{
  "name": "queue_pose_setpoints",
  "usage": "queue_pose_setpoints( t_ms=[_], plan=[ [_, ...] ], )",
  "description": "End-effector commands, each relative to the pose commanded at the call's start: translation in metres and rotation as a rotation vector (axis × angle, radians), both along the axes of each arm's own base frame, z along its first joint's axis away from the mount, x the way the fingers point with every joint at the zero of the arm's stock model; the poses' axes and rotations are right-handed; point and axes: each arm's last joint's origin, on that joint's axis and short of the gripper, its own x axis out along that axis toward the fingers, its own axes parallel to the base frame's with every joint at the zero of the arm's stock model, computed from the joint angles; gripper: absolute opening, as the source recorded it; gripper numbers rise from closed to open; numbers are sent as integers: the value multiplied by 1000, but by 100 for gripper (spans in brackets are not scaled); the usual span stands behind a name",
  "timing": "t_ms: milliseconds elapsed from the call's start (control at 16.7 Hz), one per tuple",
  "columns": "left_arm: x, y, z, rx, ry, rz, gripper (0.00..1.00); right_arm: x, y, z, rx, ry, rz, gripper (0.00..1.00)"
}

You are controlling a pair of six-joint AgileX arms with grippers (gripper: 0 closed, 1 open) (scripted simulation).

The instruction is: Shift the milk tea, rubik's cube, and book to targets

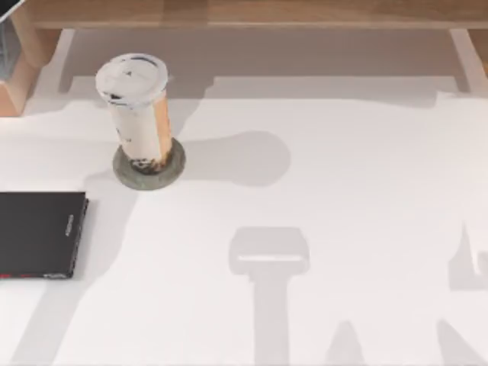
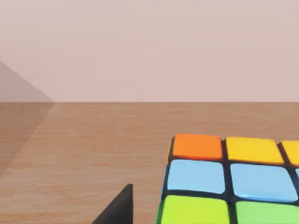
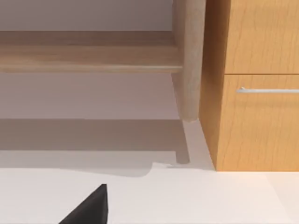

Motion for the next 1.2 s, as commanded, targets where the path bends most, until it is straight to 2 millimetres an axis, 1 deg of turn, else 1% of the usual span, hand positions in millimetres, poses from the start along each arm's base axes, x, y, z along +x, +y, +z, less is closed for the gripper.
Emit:
queue_pose_setpoints(
  t_ms=[540,660,840,960,1200],
  plan=[
    [-1,-1,1,-1,-2,-2,100,0,0,0,0,0,0,100],
    [-9,-1,4,-5,-11,-2,100,0,0,0,0,0,0,100],
    [-22,0,-3,6,12,-3,100,0,0,0,0,0,0,100],
    [-30,0,0,1,1,-2,100,0,0,0,0,0,0,100],
    [-28,1,-1,2,3,2,100,0,0,0,0,0,0,100]
  ],
)
